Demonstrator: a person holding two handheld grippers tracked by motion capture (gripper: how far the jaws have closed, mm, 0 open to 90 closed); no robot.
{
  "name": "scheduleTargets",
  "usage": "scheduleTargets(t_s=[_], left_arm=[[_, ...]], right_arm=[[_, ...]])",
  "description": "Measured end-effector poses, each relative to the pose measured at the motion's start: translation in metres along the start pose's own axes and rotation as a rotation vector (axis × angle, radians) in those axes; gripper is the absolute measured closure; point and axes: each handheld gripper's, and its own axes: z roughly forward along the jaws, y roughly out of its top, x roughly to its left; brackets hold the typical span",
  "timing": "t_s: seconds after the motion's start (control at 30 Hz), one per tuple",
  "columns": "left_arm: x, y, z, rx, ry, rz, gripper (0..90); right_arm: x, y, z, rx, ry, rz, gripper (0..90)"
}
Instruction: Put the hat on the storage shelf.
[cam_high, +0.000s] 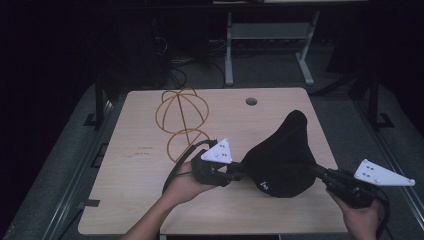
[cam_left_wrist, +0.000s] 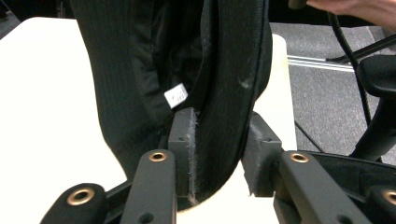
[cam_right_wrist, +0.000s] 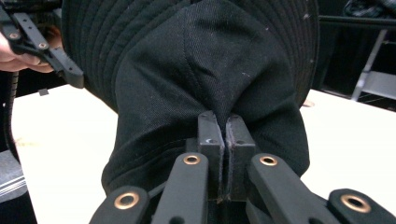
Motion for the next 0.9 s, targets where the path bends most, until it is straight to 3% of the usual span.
scheduleTargets(t_s=[0.43, 0.57, 0.7, 0.9], left_arm=[[-0.003, -0.017, -0.015, -0.012, 0.036, -0.022, 58.8], [-0.002, -0.03, -0.023, -0.016, 0.046, -0.043, 56.4], [0.0, -0.042, -0.027, -0.02, 0.064, -0.063, 55.4], [-0.001, -0.055, -0.029, -0.016, 0.074, -0.082, 52.7]], right_arm=[[-0.003, 0.025, -0.008, 0.009, 0.002, -0.015, 87.6], [-0.005, 0.035, -0.009, 0.01, 0.003, 0.0, 87.6], [-0.006, 0.046, -0.009, 0.024, 0.005, -0.021, 87.6], [-0.01, 0.057, -0.007, 0.041, 0.008, -0.015, 87.7]])
